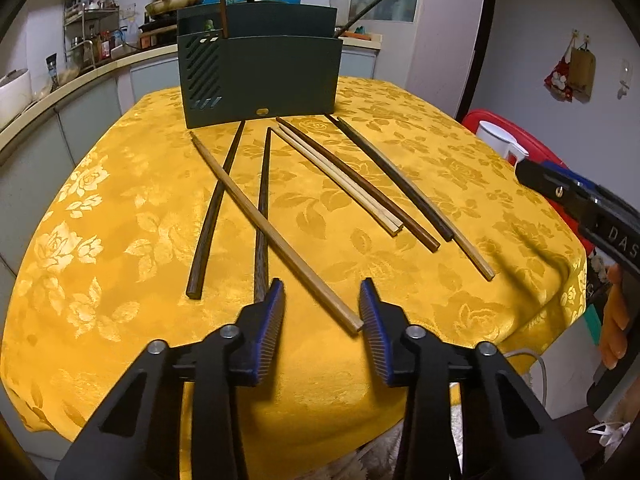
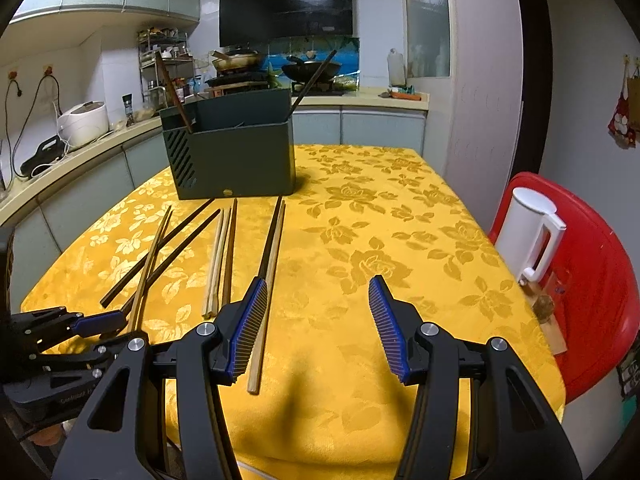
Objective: Organize utensils
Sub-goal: 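Lower the left tool onto a light bamboo chopstick and close it, then lift the bamboo chopstick with the left tool over the green holder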
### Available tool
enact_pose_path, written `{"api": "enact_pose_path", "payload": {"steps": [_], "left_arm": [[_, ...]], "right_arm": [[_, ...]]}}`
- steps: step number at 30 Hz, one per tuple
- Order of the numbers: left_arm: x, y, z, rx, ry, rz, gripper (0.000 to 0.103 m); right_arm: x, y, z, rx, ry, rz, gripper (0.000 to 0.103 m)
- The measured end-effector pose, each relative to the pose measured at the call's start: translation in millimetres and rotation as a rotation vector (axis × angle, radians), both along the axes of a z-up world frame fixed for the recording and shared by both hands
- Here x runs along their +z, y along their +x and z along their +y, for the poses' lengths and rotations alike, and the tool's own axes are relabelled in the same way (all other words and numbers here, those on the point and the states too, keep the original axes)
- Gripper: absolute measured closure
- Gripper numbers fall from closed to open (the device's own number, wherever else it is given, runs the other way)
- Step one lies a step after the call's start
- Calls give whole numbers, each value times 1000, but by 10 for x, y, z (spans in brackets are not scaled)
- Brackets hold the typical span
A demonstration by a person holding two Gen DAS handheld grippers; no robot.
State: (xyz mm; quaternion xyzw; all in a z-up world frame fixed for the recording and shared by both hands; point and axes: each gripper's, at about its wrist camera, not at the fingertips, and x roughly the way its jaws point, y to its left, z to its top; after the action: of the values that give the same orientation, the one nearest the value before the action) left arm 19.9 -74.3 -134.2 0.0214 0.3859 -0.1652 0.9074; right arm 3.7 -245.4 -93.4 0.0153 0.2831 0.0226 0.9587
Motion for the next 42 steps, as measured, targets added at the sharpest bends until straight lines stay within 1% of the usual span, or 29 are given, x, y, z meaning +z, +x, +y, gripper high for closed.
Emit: {"api": "enact_pose_path", "payload": {"steps": [2,4,8,9,10,11,13,16,18,19,23,26,30,37,39,42], "left_arm": [[0,-7,27,6,1,-2,76],[1,-17,39,8,6,-5,81],[6,-35,57,10,6,-4,86],[8,-40,58,8,6,-2,89],[8,-42,59,5,7,-2,92],[3,-44,57,3,8,0,95],[1,-54,58,1,9,0,97],[1,-66,60,1,9,0,97],[0,-70,59,2,10,0,97],[2,-73,60,4,11,0,97],[11,-68,84,13,8,5,97],[27,-61,104,18,6,3,97],[60,-64,116,22,8,-6,97],[141,-99,142,36,39,-44,97],[201,-105,170,44,40,-65,97],[335,-105,249,60,25,-99,97]], "right_arm": [[-48,-4,8,9,8,19,51],[-122,-16,31,20,9,48,51],[-279,-38,98,52,20,108,52],[-316,-47,127,61,18,119,52],[-351,-56,162,72,17,130,53],[-368,-60,186,80,16,136,57],[-405,-60,246,99,10,146,61],[-472,-48,314,123,-8,165,71],[-486,-57,348,125,-26,153,74],[-484,-62,366,134,-30,149,79],[-487,-41,334,134,-23,146,89],[-486,-15,293,130,-10,150,95],[-487,-4,289,130,-15,150,95],[-472,-11,285,119,-15,160,96],[-430,-16,255,114,-8,148,96],[-290,-59,200,104,11,104,96]]}}
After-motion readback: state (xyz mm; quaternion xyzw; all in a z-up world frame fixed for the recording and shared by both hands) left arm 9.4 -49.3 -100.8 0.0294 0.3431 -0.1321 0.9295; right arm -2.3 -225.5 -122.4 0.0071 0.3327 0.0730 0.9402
